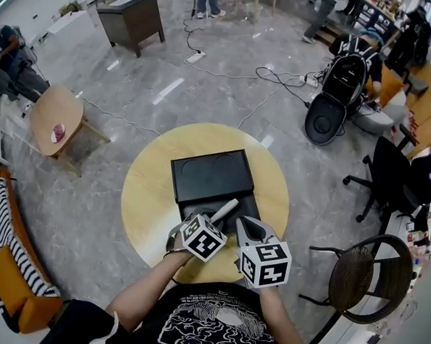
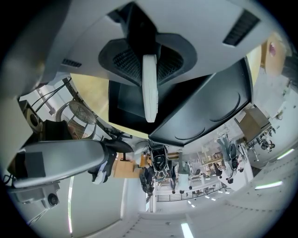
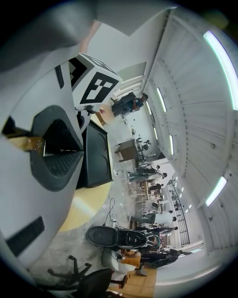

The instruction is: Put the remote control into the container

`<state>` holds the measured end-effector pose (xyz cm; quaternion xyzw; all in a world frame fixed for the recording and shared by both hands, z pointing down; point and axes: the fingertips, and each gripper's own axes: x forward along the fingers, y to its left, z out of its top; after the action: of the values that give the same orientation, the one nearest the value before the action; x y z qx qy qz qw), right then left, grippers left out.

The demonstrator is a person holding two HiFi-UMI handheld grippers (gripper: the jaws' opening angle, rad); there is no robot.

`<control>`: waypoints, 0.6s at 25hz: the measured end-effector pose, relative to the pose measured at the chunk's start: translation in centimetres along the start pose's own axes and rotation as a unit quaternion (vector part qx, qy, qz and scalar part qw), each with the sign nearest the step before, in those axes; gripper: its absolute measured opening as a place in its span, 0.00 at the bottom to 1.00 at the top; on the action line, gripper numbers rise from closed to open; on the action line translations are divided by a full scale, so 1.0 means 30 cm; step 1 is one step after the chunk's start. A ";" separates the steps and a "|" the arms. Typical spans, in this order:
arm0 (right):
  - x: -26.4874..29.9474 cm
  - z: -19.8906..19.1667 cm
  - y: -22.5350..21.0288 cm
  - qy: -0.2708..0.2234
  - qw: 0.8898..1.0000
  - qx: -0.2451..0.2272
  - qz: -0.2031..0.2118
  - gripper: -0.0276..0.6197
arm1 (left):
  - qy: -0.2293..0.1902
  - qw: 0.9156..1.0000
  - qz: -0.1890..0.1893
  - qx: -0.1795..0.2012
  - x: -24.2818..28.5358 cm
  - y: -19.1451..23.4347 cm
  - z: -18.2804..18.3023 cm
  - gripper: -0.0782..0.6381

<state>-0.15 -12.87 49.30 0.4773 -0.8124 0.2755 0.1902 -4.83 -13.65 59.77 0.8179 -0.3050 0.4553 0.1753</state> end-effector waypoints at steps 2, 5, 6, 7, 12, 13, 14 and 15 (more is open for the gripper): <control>-0.001 -0.010 -0.005 0.000 1.000 0.000 -0.001 0.08 | 0.000 1.000 -0.001 -0.002 0.009 -0.007 -0.004 0.25; -0.004 -0.019 -0.013 0.000 1.000 0.000 -0.001 0.08 | 0.001 1.000 -0.001 -0.001 0.021 -0.016 -0.004 0.25; -0.005 -0.020 -0.013 0.001 1.000 0.000 -0.001 0.08 | 0.002 1.000 0.000 0.001 0.023 -0.018 -0.005 0.25; -0.004 -0.020 -0.012 0.001 1.000 0.000 -0.001 0.08 | 0.004 1.000 0.000 0.003 0.024 -0.019 -0.006 0.25; 0.006 -0.018 -0.013 0.002 1.000 0.001 -0.003 0.08 | 0.005 1.000 -0.002 0.002 0.033 -0.008 -0.005 0.25; 0.007 -0.020 -0.016 0.003 1.000 0.002 -0.003 0.08 | 0.003 1.000 -0.003 0.000 0.035 -0.008 -0.002 0.25; 0.007 -0.021 -0.020 0.003 1.000 0.003 -0.004 0.08 | 0.002 1.000 -0.003 -0.002 0.036 -0.007 0.000 0.25; 0.008 -0.020 -0.023 0.004 1.000 0.003 -0.004 0.08 | 0.002 1.000 -0.003 -0.002 0.036 -0.006 0.003 0.25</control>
<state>0.37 -12.92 50.09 0.4801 -0.8089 0.2793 0.1929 -4.22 -13.93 60.63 0.8176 -0.3033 0.4554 0.1792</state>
